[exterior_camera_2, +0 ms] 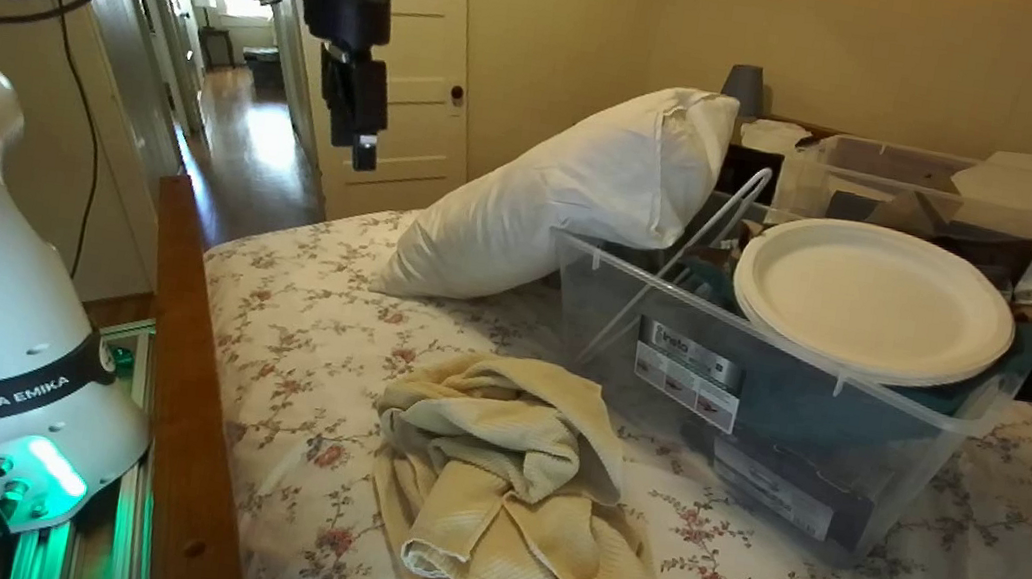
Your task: Unfold the towel
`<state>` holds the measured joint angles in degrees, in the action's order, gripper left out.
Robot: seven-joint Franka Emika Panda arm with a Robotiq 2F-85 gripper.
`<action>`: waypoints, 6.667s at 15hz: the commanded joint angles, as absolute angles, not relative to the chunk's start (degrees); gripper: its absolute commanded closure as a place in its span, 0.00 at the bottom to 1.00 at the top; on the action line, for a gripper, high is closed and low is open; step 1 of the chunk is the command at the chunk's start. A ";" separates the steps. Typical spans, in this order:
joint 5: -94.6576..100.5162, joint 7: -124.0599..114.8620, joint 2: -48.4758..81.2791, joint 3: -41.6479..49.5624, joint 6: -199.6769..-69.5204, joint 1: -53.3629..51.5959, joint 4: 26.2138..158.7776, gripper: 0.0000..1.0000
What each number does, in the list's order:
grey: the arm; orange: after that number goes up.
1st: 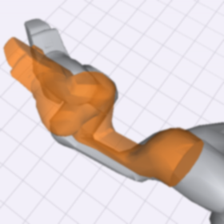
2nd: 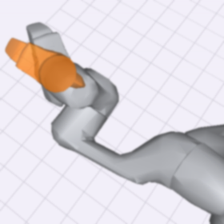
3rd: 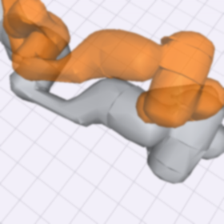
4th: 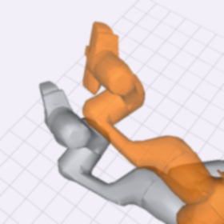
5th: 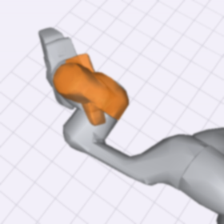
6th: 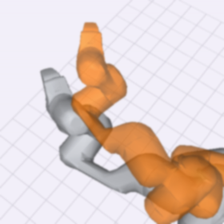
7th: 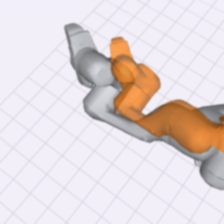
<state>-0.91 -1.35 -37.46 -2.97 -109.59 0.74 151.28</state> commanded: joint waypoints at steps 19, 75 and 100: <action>2.75 0.29 -23.42 9.19 -141.33 10.80 158.56 0.00; -48.90 48.60 -5.90 2.07 -123.92 -6.72 141.50 0.53; -35.29 31.65 10.92 2.24 -173.98 21.53 148.52 0.00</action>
